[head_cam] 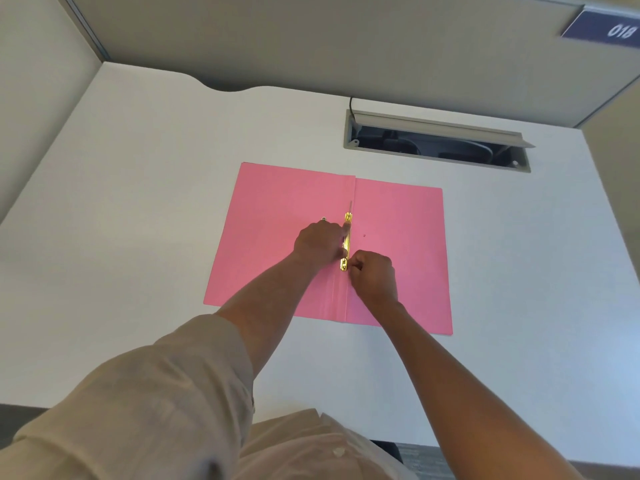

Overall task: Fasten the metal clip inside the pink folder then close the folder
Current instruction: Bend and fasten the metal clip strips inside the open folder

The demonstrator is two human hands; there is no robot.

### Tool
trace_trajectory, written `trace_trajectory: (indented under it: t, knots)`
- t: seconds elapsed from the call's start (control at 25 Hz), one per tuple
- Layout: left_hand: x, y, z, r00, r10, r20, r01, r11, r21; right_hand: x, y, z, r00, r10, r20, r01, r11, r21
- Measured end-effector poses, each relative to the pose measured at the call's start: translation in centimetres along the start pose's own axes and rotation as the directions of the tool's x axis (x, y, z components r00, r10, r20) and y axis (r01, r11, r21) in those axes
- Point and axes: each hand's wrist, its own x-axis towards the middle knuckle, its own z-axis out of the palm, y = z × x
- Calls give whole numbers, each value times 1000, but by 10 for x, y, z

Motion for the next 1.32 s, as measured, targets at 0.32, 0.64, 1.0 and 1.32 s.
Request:
trace_trajectory:
  t: [0.32,0.64,1.0,1.32]
  knots:
    - [1,-2,0,1000,20,-2,-20,1000,-5,-7,-1,8,999,37,-8,-36,996,84]
    - [1,-3,-1,999,39,9,-39,999,17,-9,-7,15,994,108,-23,-103,982,159]
    - [-3,-3,-8,999,51,7,-51,998,27,-18,-15,21,959,259,-118,-225,943,244]
    - [-4,-2,-9,998,53,16,-53,998,24,-25,-18,23,935,314,-166,-258,921,293]
